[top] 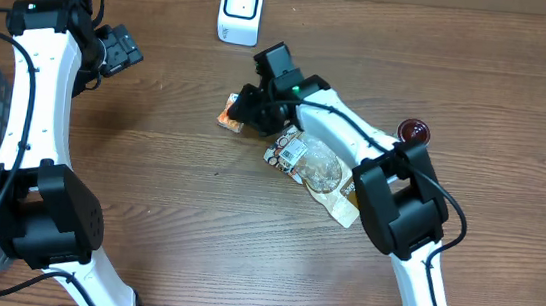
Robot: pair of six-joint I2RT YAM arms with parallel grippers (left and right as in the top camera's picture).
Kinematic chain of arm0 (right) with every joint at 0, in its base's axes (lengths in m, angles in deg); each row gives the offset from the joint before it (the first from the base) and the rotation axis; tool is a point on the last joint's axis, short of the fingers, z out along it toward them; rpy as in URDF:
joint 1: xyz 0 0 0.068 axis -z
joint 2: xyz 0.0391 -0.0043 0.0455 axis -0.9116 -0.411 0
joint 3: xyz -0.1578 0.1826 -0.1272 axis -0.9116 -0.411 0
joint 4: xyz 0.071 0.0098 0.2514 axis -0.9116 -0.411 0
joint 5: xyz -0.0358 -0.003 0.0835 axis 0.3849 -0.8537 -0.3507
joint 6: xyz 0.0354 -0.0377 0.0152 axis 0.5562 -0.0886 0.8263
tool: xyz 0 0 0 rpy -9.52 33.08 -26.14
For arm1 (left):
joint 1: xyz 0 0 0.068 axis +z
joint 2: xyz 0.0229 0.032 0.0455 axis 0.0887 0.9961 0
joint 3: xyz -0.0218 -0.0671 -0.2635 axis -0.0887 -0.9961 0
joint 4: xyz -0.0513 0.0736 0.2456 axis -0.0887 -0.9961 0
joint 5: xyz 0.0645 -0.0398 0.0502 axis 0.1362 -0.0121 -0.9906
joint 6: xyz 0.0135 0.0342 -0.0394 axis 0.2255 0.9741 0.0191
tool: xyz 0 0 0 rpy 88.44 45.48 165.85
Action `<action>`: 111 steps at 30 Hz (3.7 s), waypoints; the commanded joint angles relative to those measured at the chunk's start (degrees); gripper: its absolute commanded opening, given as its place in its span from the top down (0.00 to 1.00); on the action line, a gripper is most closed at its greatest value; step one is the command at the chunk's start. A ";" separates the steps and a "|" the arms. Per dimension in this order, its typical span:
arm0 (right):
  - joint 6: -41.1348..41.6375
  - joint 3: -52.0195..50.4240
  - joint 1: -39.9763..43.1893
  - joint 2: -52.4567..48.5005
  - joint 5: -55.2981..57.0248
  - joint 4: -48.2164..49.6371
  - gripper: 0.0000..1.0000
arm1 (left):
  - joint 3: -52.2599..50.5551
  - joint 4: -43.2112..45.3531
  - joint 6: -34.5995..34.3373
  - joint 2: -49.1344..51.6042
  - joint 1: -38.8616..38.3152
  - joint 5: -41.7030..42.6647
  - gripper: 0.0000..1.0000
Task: Scan the item barcode
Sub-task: 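Grasp the orange Kleenex tissue pack with the right gripper, then raise the Kleenex pack and hold it in front of the scanner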
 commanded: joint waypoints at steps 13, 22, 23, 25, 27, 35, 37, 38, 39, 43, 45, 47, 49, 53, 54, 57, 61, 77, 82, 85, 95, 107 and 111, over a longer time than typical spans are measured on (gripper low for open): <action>-2.73 0.48 -0.70 -3.58 6.01 -2.95 0.95 | 0.94 -0.09 0.63 -0.92 -0.13 -0.35 0.00; -32.65 6.62 3.50 2.82 -25.94 -10.64 0.96 | 0.94 -0.09 0.63 -0.92 -0.13 -0.35 0.00; -36.24 7.21 3.85 4.44 -27.71 -13.92 0.96 | 0.94 -0.09 0.63 -0.92 -0.13 -0.35 0.01; -41.09 7.52 4.33 7.80 -28.96 -19.41 0.96 | 0.94 -0.09 0.66 -0.92 -0.13 -0.35 0.00; -44.35 7.52 4.70 11.26 -30.27 -23.98 0.96 | 0.94 -0.09 0.63 -0.92 -0.13 -0.35 0.01; -49.79 7.52 7.63 21.94 -51.65 -28.55 0.96 | 0.94 -0.09 0.63 -0.92 -0.13 -0.35 0.00; -49.79 7.52 8.98 23.37 -58.27 -27.85 0.96 | 0.94 -0.09 0.63 -0.92 -0.13 -0.35 0.00; -49.79 7.52 9.77 23.82 -61.48 -27.50 0.96 | 0.94 -0.09 0.63 -0.92 -0.13 -0.35 0.00; -49.79 7.52 10.54 24.06 -64.06 -27.34 0.96 | 0.94 -0.09 0.63 -0.92 -0.13 -0.35 0.00; -48.59 7.52 13.44 24.26 -69.22 -27.78 0.96 | 0.94 -0.09 0.63 -0.92 -0.13 -0.35 0.00; -48.59 7.52 14.51 24.26 -69.22 -29.05 0.96 | 0.94 -0.09 0.66 -0.92 -0.13 -0.35 0.00; -48.61 7.52 15.37 24.26 -69.22 -29.70 0.96 | 0.94 -0.09 0.66 -0.92 -0.13 -0.35 0.00; -48.61 7.52 15.80 24.26 -69.09 -29.79 0.96 | 0.94 -0.09 0.63 -0.92 -0.13 -0.35 0.00; -39.50 7.52 15.78 24.26 -55.65 -28.44 0.96 | 0.94 -0.09 0.63 -0.92 -0.13 -0.35 0.00; -34.73 7.52 15.28 24.26 -47.23 -27.96 0.96 | 0.94 -0.09 0.66 -0.92 -0.13 -0.35 0.00; -24.92 7.61 12.59 24.26 -20.63 -27.63 0.96 | 0.94 -0.09 0.63 -0.92 -0.13 -0.35 0.00; -19.02 8.87 7.80 24.24 5.05 -27.04 0.96 | 0.94 -0.09 0.63 -0.92 -0.13 -0.35 0.00; -55.60 21.11 -0.50 5.44 47.76 10.69 0.96 | 0.94 -0.09 0.63 -0.92 -0.13 -0.35 0.00; -79.89 21.03 -0.81 -1.75 47.67 25.33 0.96 | 0.94 -0.11 0.63 -0.92 -0.13 -0.35 0.01; -90.20 21.00 -0.94 -5.51 47.67 31.54 0.96 | 0.94 -0.09 0.66 -0.92 -0.13 -0.35 0.00; -113.59 20.98 -0.33 -15.10 47.67 38.42 0.96 | 0.94 -0.09 0.63 -0.92 -0.13 -0.35 0.00; -113.07 20.96 -0.35 -15.41 47.23 38.23 0.96 | 0.94 -0.09 0.63 -0.92 -0.13 -0.35 0.00; -108.65 20.96 -0.46 -14.47 47.71 38.18 0.96 | 0.94 -0.09 0.66 -0.92 -0.13 -0.35 0.00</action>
